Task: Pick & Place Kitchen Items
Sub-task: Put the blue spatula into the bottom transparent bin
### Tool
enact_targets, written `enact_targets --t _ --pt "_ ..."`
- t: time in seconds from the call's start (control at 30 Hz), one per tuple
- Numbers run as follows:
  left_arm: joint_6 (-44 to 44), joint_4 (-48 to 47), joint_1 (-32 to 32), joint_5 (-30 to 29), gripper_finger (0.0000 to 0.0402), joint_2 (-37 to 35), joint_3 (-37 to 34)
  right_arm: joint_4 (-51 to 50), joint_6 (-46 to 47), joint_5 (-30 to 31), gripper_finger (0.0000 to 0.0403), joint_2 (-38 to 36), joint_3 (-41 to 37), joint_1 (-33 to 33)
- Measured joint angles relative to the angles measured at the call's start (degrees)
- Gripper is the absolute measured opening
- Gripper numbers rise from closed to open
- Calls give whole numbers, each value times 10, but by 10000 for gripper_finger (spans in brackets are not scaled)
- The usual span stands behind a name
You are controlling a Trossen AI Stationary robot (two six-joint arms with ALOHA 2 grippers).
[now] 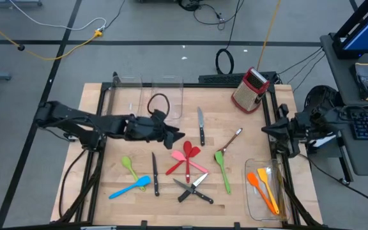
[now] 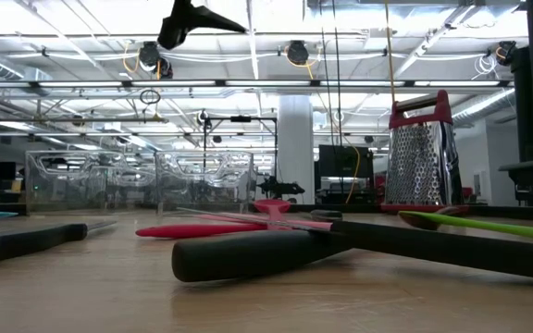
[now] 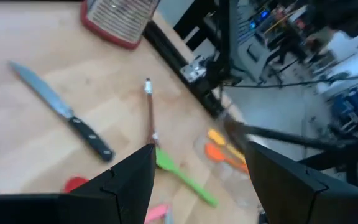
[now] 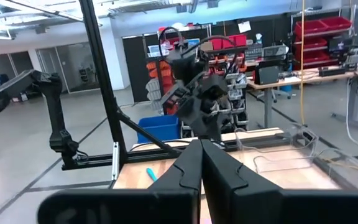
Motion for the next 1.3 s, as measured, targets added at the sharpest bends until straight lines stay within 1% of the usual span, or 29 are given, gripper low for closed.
enact_targets --t 0.17,0.2,0.3,0.33,0.47,0.53,0.67,0.77,0.9,1.03,1.13,1.3 --pt "-69 -11 -16 1 253 25 1 0 -19 -3 0 -7 0 0" --pt "-87 -29 -20 4 253 27 0 -1 -20 -9 0 -8 0 0" --pt "-152 -51 -26 28 253 39 2 0 -20 -31 0 -12 0 0" --pt "-176 -71 -31 35 253 41 2 0 -20 -31 0 -12 0 0" --pt "-272 -145 -46 92 253 48 1 -1 -25 -30 0 -12 0 0" --pt "-318 -205 -58 129 253 49 0 -1 -33 -30 0 -12 0 0" --pt "-372 -305 -84 183 253 49 0 -1 -44 -30 0 -12 0 0" --pt "-371 -369 -113 193 253 49 0 -1 -50 -30 0 -12 0 0" --pt "-330 -427 -161 195 253 49 0 -2 -62 -30 0 -12 0 0" --pt "-277 -449 -209 193 253 49 0 -2 -63 -30 0 -12 0 0" --pt "-254 -466 -242 187 253 52 0 -1 -63 -30 0 -12 0 0" --pt "-207 -464 -291 178 253 84 0 -1 -63 -30 0 -12 0 0"
